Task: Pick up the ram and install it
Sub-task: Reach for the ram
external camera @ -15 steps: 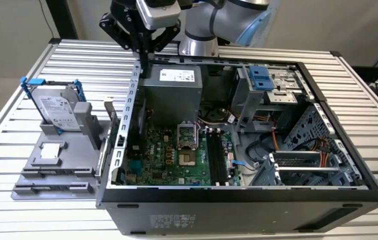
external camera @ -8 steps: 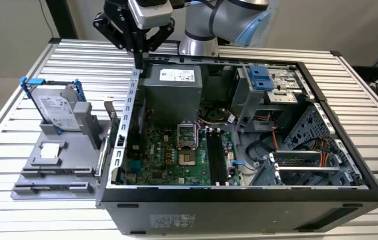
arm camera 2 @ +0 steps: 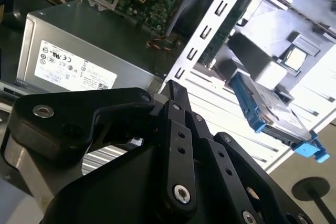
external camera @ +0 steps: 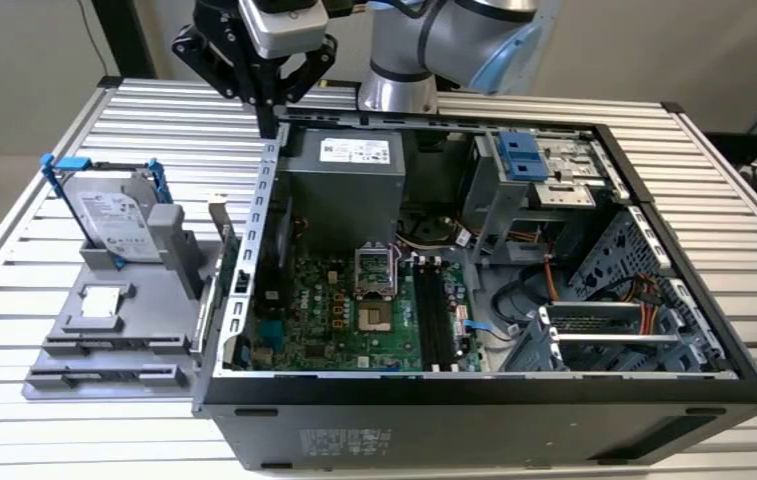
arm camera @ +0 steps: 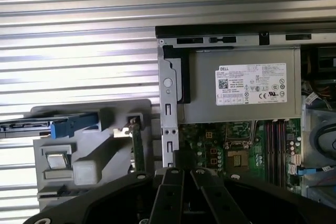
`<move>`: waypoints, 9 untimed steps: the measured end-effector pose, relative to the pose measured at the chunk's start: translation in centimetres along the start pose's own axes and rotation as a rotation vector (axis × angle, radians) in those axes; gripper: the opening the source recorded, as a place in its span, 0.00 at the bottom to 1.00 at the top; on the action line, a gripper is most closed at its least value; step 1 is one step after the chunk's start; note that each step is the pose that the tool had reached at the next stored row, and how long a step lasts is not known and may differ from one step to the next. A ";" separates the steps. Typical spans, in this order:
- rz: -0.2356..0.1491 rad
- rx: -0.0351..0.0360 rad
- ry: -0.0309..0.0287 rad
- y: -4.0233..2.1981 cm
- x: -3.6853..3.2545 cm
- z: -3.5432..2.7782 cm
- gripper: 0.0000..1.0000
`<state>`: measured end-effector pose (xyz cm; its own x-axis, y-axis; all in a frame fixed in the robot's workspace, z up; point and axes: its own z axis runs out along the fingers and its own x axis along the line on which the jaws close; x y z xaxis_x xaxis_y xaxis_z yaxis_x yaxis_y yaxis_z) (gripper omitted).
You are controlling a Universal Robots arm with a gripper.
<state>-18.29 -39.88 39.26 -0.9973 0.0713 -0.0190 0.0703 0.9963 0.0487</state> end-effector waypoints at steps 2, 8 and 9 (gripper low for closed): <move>0.000 -0.0001 0.0000 -0.02 0.27 0.00 0.00; 0.000 -0.0001 0.0000 -0.08 1.09 -0.02 0.00; 0.000 -0.0001 0.0000 -0.09 1.22 -0.03 0.00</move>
<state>-19.52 -39.88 39.26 -0.9973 0.0711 -0.0190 0.0701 0.9963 0.0487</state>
